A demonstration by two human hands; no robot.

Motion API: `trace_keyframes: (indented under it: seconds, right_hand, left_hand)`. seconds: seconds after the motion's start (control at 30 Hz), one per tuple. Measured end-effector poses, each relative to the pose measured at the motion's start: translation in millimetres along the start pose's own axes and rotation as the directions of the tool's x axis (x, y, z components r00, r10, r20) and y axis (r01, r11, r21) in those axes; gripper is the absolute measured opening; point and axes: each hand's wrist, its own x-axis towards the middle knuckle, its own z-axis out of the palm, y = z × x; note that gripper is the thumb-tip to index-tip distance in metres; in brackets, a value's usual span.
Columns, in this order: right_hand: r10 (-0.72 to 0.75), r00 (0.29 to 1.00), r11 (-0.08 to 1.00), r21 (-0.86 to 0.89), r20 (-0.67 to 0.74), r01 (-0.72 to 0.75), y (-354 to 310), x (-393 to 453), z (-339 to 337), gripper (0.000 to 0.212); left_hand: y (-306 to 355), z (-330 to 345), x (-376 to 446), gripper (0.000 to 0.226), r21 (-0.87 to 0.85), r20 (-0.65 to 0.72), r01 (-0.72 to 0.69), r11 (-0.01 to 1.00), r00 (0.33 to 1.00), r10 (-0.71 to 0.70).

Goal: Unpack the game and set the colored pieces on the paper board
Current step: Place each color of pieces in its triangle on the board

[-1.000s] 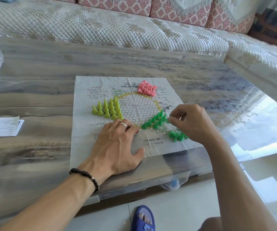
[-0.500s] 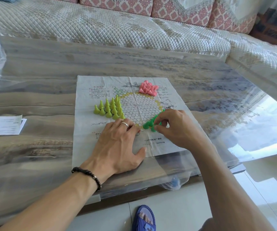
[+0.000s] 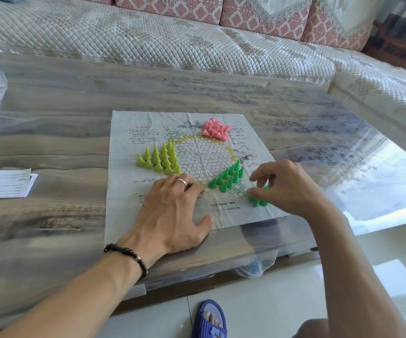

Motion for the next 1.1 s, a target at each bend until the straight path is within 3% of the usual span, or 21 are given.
trace_keyframes:
  seconds: [0.17,0.4,0.53,0.8,0.83,0.93,1.1]
  right_hand:
    - [-0.007,0.999,0.998,-0.064,0.054,0.010,-0.3,-2.3,-0.1,0.022]
    - [-0.006,0.997,0.996,-0.092,0.082,0.013,-6.5,7.4,13.5,0.010]
    - [0.003,1.000,0.997,-0.076,0.027,-0.001,-9.0,10.5,15.8,0.011]
    - [0.049,0.984,0.983,0.184,-0.171,-0.017,-4.2,8.9,13.2,0.005]
    - [0.051,0.984,0.982,0.189,-0.169,-0.019,-2.3,9.3,13.7,0.003]
    - [0.056,0.986,0.989,0.141,-0.157,-0.034,2.9,11.1,17.6,0.024]
    - [0.087,0.979,0.989,0.138,-0.185,-0.061,4.7,13.1,20.9,0.008]
  left_hand:
    - [0.2,0.1,0.3,0.060,0.002,-0.003,0.000,1.000,1.000,0.000]
    - [-0.3,0.5,0.2,0.060,0.006,-0.006,-0.003,1.000,1.000,0.003]
    - [-0.8,0.3,0.1,0.061,0.009,-0.004,-0.002,1.000,1.000,0.002]
    - [0.0,1.1,0.1,0.059,-0.001,-0.017,0.000,1.000,1.000,0.000]
    - [-0.3,1.1,-0.1,0.059,0.000,-0.017,0.000,1.000,1.000,0.000]
    - [-0.4,1.0,-0.3,0.059,0.000,-0.017,-0.001,1.000,1.000,0.001]
    - [-0.3,1.3,-0.2,0.059,0.000,-0.015,0.000,1.000,1.000,0.000]
